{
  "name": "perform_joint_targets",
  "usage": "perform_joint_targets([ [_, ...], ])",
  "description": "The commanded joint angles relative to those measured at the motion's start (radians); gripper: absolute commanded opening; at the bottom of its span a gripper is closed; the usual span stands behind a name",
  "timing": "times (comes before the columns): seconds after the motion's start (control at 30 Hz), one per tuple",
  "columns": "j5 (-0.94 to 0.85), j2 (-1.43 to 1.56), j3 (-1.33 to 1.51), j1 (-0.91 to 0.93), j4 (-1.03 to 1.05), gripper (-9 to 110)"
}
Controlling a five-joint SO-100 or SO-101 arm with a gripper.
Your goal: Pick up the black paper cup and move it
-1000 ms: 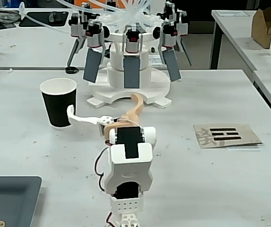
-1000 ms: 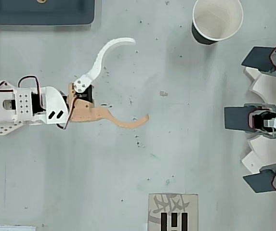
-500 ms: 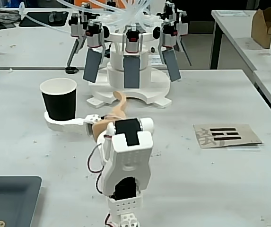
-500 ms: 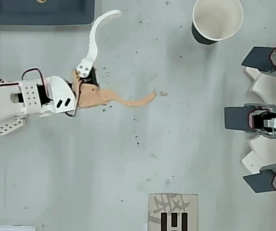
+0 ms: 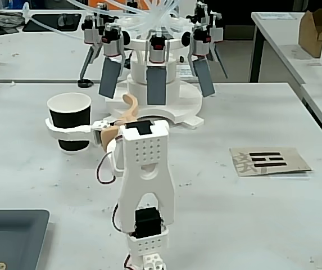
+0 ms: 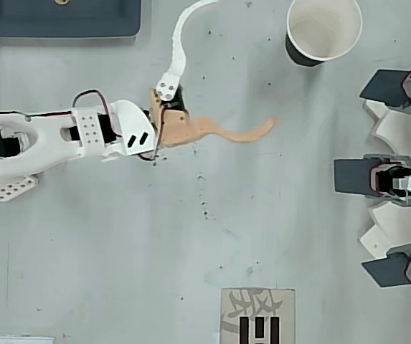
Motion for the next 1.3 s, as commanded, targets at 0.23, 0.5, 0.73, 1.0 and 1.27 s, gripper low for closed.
perform_joint_targets([
  [0.23, 0.025, -0.195, -0.298, -0.021, 0.006, 57],
  [0.5, 0.031, -0.38, -0.575, -0.054, 0.078, 56],
  [0.73, 0.038, -0.546, -0.824, -0.064, 0.155, 57],
  [1.0, 0.046, -0.696, -1.037, -0.072, 0.218, 56],
  [1.27, 0.057, -0.822, -1.239, -0.089, 0.298, 56],
])
